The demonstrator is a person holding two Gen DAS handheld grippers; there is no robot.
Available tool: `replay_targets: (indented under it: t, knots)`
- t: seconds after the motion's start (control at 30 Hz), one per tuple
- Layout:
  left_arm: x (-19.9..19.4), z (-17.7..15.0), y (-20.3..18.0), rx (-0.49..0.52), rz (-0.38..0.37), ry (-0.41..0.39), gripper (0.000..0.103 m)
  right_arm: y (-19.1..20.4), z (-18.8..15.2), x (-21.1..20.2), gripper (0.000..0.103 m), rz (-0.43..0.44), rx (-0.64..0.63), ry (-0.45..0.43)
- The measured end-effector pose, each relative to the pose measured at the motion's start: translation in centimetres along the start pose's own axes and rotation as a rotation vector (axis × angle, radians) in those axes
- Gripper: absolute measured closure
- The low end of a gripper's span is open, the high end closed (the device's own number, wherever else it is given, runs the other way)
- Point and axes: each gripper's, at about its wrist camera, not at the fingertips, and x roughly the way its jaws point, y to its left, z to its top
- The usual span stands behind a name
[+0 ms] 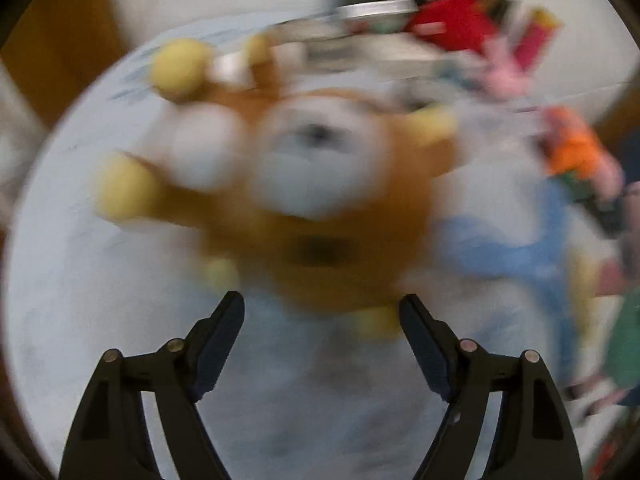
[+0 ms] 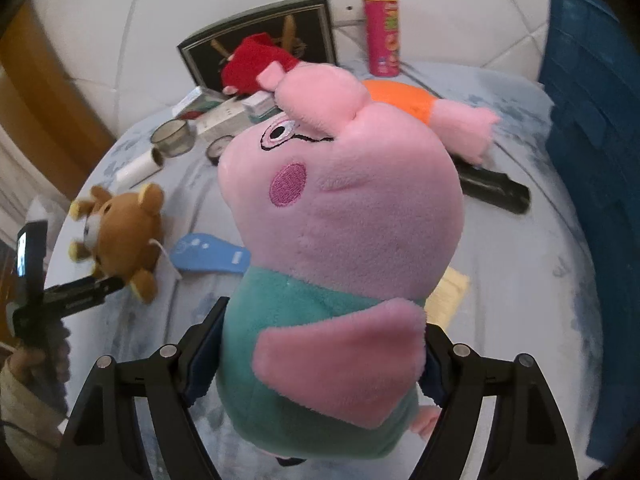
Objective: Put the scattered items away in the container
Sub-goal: 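Lift the teddy bear with the left tool and the pig plush with the right tool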
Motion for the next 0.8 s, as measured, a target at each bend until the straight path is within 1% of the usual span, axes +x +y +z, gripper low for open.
replay_targets:
  t: [0.03,0.1,0.13,0.17,0.2,0.23,0.3,0.37,0.47,0.5,0.6,0.7,0.8]
  knots:
    - [0.0,0.6,-1.8,0.020,-0.027,-0.013,0.023,-0.6,0.0,-0.2,0.022,-0.008,0.005,-0.004]
    - [-0.5,1.9,-4.9,0.075,-0.007,-0.045,0.023,-1.7,0.0,-0.6,0.022,-0.023,0.019,-0.009]
    - [-1.3,2.4,-5.8,0.100,-0.017,-0.063,0.023,-2.1,-0.1,-0.9,0.022,-0.030,0.025,-0.014]
    - [-2.7,2.8,-6.4,0.128,-0.060,-0.091,0.023,-2.6,-0.1,-1.2,0.022,-0.036,0.032,-0.019]
    - [-3.7,3.0,-6.5,0.151,-0.076,-0.109,0.023,-2.7,-0.2,-1.3,0.022,-0.038,0.039,-0.023]
    - [-4.7,3.1,-6.4,0.174,-0.065,-0.127,0.023,-2.8,-0.3,-1.5,0.022,-0.039,0.046,-0.027]
    - [-6.4,3.5,-5.5,0.212,-0.022,-0.155,0.023,-2.7,-0.6,-1.8,0.022,-0.034,0.069,-0.038]
    - [-7.7,3.9,-3.0,0.216,0.015,-0.175,0.023,-1.7,-1.1,-1.9,0.022,-0.023,0.094,-0.047]
    - [-8.8,4.4,0.9,0.235,0.036,-0.188,0.023,0.6,-2.0,-1.6,0.022,-0.025,0.129,-0.067]
    - [-9.0,4.6,2.2,0.255,0.040,-0.188,0.023,1.1,-2.3,-1.6,0.022,-0.027,0.143,-0.072]
    - [-8.5,5.2,5.7,0.321,0.042,-0.176,0.023,4.4,-4.0,-1.4,0.022,-0.050,0.212,-0.083]
    - [-7.4,5.2,8.0,0.413,0.007,-0.152,0.023,7.8,-5.4,-1.3,0.022,-0.076,0.268,-0.081]
    - [-6.2,5.1,8.4,0.488,-0.019,-0.140,0.017,11.1,-6.3,-1.6,0.022,-0.104,0.298,-0.071]
